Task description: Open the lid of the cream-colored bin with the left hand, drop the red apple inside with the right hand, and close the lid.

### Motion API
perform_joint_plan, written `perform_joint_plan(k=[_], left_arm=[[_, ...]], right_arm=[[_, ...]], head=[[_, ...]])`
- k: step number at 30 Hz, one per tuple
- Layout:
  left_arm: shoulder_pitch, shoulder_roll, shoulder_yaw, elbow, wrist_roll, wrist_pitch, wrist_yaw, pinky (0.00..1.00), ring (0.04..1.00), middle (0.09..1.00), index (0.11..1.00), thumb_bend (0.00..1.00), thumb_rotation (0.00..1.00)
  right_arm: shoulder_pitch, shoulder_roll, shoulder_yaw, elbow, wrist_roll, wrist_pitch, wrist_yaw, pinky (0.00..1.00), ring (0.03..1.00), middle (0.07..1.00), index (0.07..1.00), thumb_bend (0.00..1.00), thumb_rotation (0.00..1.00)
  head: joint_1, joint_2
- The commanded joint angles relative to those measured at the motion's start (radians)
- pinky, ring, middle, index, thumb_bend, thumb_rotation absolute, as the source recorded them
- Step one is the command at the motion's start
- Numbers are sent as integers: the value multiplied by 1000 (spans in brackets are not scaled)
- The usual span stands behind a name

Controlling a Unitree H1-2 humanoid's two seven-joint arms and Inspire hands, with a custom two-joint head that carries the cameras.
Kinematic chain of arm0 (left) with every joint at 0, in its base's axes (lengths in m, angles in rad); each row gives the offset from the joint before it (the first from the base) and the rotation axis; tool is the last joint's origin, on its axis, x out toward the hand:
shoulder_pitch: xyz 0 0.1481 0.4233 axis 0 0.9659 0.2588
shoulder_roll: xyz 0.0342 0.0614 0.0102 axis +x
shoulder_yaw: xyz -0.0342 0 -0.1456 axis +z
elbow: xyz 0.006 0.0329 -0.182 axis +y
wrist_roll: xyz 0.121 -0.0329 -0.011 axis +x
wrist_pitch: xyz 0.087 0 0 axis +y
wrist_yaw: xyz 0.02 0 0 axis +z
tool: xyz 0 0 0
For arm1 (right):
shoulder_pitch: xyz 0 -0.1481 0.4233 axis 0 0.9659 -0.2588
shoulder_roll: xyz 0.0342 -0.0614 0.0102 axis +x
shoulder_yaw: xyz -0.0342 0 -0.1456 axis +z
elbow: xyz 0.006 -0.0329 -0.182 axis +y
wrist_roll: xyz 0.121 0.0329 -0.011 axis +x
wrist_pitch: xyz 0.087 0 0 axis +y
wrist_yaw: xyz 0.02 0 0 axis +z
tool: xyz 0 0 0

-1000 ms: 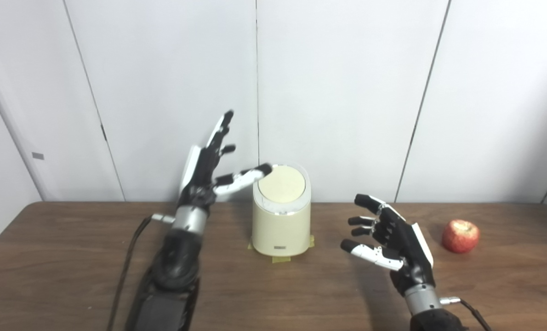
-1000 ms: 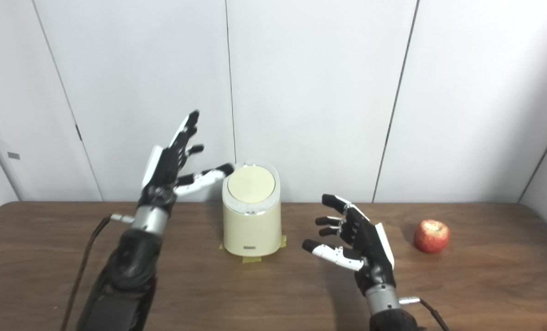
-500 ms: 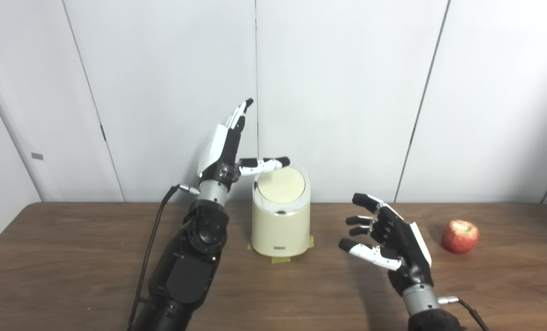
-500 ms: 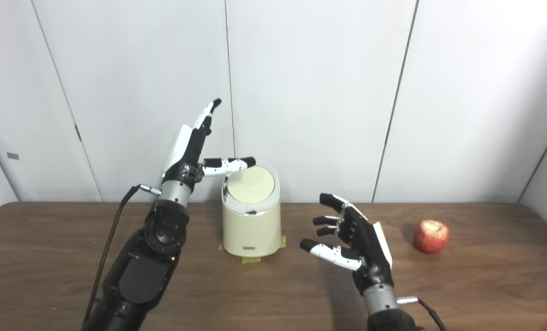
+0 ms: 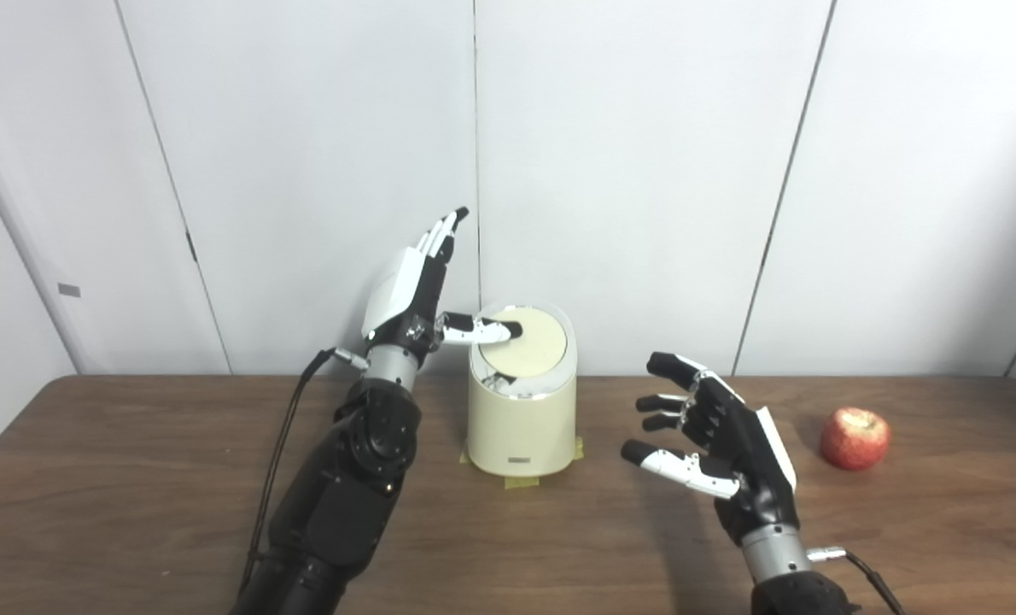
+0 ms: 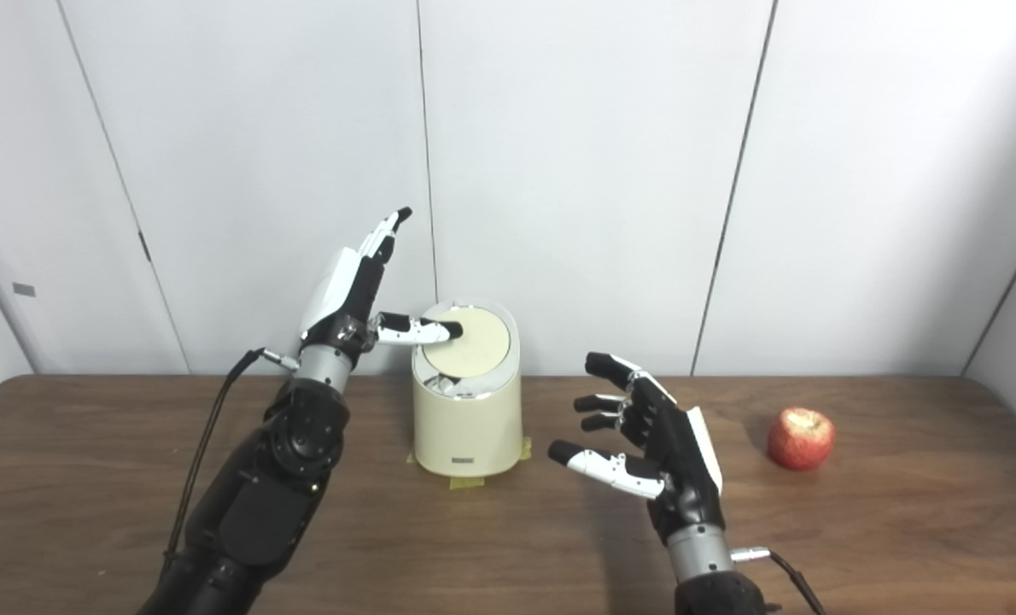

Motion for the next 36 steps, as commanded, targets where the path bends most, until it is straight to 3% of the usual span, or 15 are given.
perform_joint_plan(k=[1,14,21,25,27,30,33,36], left_arm=[[-46,16,-26,-5,50,0,18,974,1000,1000,1000,922,134],[-50,56,-206,23,301,146,16,926,1000,1000,1000,1000,210],[-70,94,-311,41,438,209,-6,910,1000,1000,1000,1000,185],[-90,138,-419,7,602,306,-110,961,1000,1000,1000,1000,154],[-92,147,-439,-15,637,331,-145,975,1000,1000,1000,1000,143],[-75,147,-392,-65,584,307,-118,982,1000,1000,1000,1000,161],[-41,108,-252,-128,418,226,-24,931,983,1000,1000,949,207],[-12,64,-99,-191,204,97,14,927,961,989,1000,867,246]], right_arm=[[-39,4,-2,-40,5,-27,-2,565,626,792,740,836,216],[-40,5,-1,-38,1,-32,-3,569,620,791,740,833,218],[-41,-1,0,-39,-8,-32,-5,553,615,788,741,825,215],[-39,-2,-1,-42,-2,-27,1,539,614,790,742,827,222],[-40,-2,-4,-36,8,-28,4,547,619,794,744,837,227],[-41,-1,-5,-34,4,-28,-2,546,617,792,741,844,231],[-42,-4,-4,-33,6,-28,2,541,617,789,740,836,236],[-44,-7,-5,-25,10,-32,5,534,615,788,739,826,232]], head=[[-2,1],[-3,2],[4,9],[10,10],[12,9],[14,10],[17,10],[20,10]])
